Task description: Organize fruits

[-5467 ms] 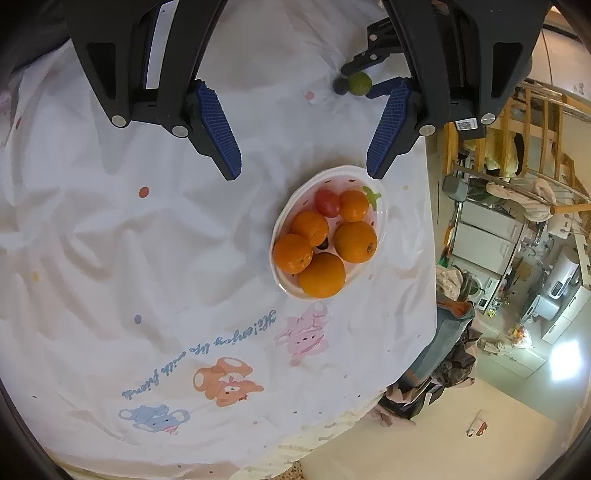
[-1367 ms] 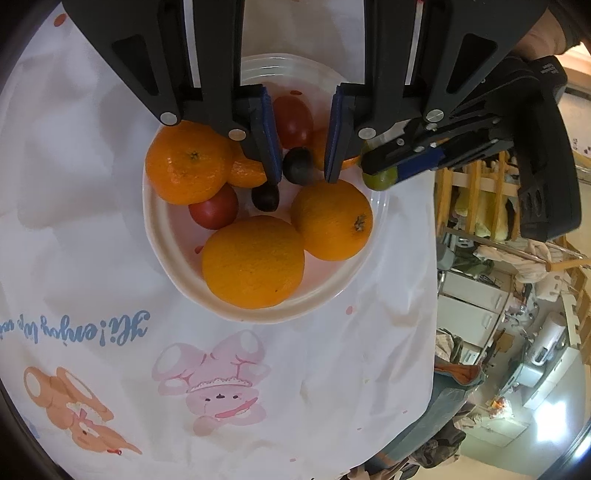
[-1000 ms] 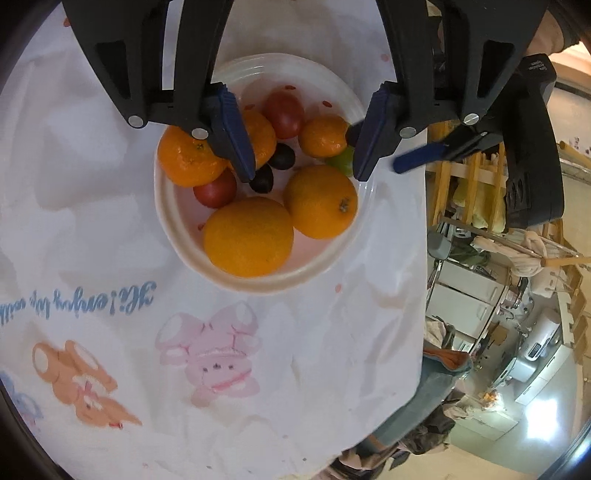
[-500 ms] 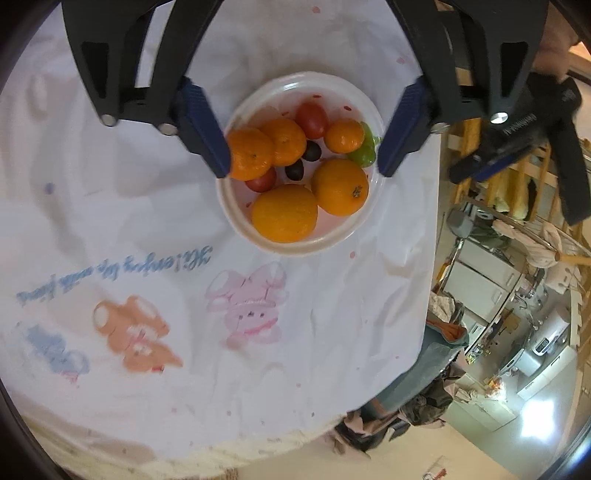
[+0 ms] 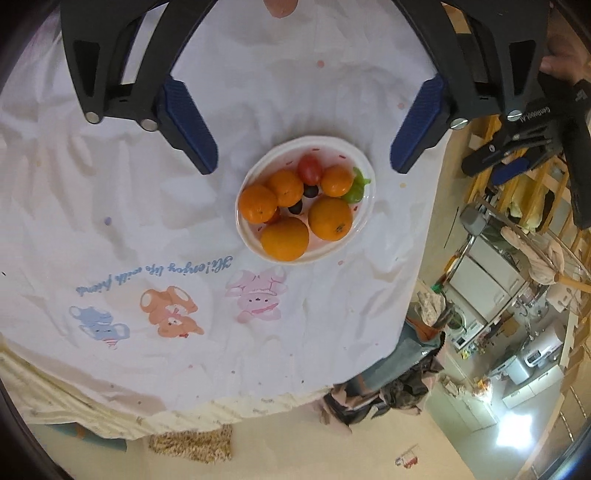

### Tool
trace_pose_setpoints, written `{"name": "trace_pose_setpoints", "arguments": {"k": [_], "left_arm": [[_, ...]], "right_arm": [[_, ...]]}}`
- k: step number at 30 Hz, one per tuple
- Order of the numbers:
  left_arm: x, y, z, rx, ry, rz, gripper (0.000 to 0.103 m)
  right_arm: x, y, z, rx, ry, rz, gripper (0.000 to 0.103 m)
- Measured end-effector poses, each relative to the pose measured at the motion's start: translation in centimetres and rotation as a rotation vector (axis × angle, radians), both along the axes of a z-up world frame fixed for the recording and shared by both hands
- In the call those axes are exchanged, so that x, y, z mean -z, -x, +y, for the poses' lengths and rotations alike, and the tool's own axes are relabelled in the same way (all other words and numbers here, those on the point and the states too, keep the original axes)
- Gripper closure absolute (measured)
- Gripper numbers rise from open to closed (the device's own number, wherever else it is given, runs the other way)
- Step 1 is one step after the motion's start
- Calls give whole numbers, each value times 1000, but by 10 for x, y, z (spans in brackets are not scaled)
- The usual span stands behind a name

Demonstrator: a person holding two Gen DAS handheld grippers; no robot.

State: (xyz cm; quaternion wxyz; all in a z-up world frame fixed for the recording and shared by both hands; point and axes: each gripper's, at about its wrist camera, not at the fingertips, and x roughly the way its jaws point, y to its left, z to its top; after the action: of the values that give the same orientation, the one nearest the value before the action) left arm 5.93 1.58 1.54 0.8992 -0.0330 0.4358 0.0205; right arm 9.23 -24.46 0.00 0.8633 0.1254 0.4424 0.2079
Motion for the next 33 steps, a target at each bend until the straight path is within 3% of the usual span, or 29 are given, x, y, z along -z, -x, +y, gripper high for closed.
{"name": "trace_pose_setpoints", "arguments": {"k": [4,11,18,33], "left_arm": [[-2,21,-7,-6,17,-37,1],[-5,42,-20,-9,-1,-134,1],[-1,39,-25,-1,-10,-123,1],[4,39,-26,-2,-7,-100,1]], "right_arm": [[0,26,-4,53,-4,-40,0],[3,52,3,118,91,-109,0],[6,59,20,99,190,-155,0],[7,58,25,102,198,-160,0]]}}
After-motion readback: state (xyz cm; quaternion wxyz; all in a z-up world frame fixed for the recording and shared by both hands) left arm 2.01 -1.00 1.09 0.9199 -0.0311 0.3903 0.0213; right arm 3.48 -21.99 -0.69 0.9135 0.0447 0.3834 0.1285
